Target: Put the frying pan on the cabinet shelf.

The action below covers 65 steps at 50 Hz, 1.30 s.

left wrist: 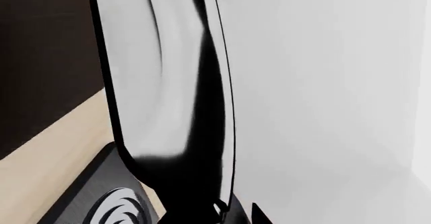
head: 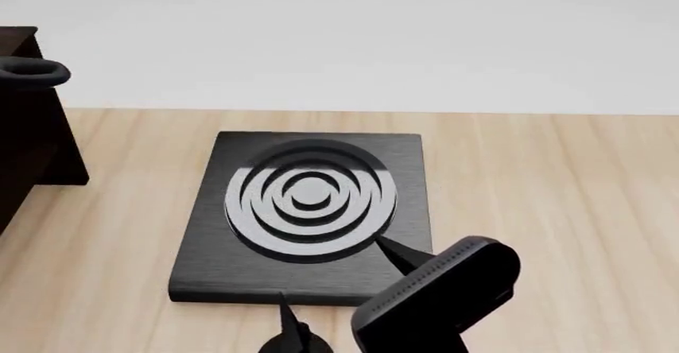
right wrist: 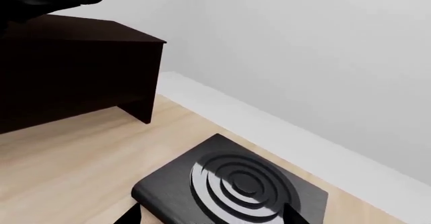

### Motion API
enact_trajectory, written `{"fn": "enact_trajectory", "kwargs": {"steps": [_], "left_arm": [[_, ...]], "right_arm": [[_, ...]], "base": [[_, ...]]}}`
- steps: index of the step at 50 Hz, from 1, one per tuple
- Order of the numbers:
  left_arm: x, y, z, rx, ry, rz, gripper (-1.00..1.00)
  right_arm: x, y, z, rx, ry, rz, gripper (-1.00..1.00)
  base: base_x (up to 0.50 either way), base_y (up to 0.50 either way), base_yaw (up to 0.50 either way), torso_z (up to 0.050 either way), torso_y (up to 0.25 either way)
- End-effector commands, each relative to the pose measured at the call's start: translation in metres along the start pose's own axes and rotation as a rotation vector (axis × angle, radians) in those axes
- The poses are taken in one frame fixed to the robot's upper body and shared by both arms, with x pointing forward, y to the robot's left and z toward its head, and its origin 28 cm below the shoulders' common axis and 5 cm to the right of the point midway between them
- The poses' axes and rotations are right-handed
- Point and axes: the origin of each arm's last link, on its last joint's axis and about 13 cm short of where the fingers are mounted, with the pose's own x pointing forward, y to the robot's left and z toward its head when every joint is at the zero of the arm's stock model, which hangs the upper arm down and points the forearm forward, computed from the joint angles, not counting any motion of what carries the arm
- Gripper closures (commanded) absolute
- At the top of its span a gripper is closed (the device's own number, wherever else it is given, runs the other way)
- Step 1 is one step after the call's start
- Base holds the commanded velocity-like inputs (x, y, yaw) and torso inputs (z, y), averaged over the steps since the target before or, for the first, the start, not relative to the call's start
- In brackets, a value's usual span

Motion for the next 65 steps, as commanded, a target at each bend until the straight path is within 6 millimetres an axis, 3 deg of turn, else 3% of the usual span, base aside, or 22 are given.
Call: {"fn": "enact_trajectory", "kwargs": {"steps": [1,29,50,60,61,65], "left_arm": [[-0.008,0.011,0.006,-0.083,-0.004,-0.077,1.0],[-0.011,0.052,0.003,-0.137,-0.026,-0.025,1.0],[-0.012,0.063,0.0,-0.142,-0.025,-0.006,1.0],[-0.015,0.059,-0.002,-0.128,-0.013,-0.021,1.0],[-0.015,0.06,-0.002,-0.124,-0.011,-0.023,-1.0],[-0.015,0.063,-0.003,-0.12,-0.012,-0.02,-1.0]], "right_arm": [[-0.001,0.001,0.002,-0.012,0.006,-0.012,-1.0],[-0.003,0.004,-0.002,-0.008,0.016,-0.009,-1.0],[-0.003,0.005,-0.004,-0.005,0.02,-0.009,-1.0],[-0.004,0.006,-0.005,-0.001,0.024,-0.003,-1.0],[-0.004,0.006,-0.005,-0.002,0.025,-0.005,-1.0],[-0.004,0.006,-0.006,-0.001,0.024,-0.006,-1.0]], "base": [[0.0,0.0,0.0,0.0,0.0],[0.0,0.0,0.0,0.0,0.001],[0.0,0.0,0.0,0.0,0.0],[0.0,0.0,0.0,0.0,0.0],[0.0,0.0,0.0,0.0,0.0],[0.0,0.0,0.0,0.0,0.0]]}}
